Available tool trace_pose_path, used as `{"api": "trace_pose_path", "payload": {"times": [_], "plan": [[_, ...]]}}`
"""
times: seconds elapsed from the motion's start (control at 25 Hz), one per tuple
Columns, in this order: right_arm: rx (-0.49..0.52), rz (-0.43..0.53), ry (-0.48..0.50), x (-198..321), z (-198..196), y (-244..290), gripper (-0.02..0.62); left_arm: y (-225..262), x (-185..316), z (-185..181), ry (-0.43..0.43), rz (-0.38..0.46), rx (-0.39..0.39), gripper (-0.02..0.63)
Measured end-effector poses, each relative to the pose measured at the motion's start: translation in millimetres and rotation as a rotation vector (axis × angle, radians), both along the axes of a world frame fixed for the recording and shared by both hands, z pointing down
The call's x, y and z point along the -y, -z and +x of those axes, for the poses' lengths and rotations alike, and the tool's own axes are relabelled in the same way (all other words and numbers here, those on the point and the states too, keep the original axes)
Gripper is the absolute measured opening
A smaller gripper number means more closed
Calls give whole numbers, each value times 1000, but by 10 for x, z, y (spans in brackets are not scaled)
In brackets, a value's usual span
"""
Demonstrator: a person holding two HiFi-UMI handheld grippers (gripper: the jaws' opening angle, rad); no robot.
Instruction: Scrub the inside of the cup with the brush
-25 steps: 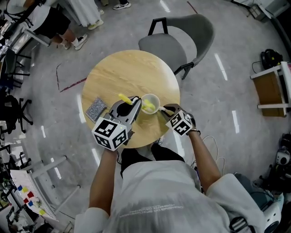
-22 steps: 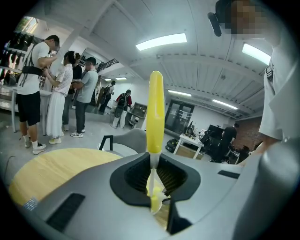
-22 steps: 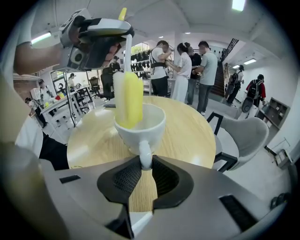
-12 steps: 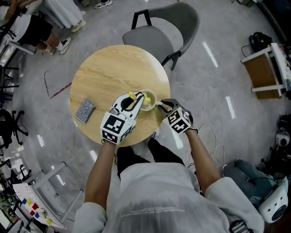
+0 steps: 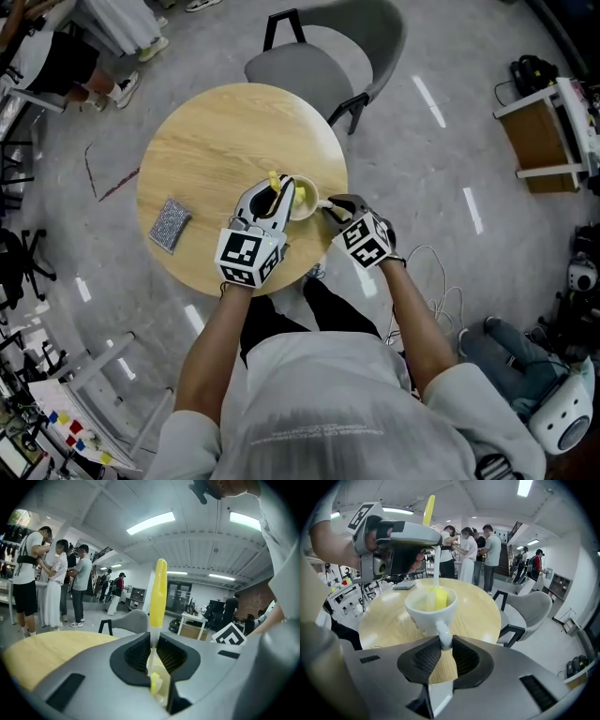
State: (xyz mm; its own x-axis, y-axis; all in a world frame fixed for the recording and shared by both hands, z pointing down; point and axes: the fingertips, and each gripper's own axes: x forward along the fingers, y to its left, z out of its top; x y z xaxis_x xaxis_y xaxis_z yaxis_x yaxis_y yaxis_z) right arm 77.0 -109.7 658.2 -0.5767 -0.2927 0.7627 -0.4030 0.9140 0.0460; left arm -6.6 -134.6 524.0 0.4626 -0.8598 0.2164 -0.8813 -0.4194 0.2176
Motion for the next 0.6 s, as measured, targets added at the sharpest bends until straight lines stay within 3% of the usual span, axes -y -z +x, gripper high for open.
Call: {"api": "trace_pose_path", "payload": {"times": [0.16,0.48,0.6], "plan": [[-5,-1,1,0,5,-6,98,-26,5,-102,33,-57,-30,49],[-4,4,-2,16,12,-25,98,-70,-20,-211,181,-109,-306,51],[-3,-1,-1,13,5,-29,98,-103,-51,-251,205,-117,-346,51]]}}
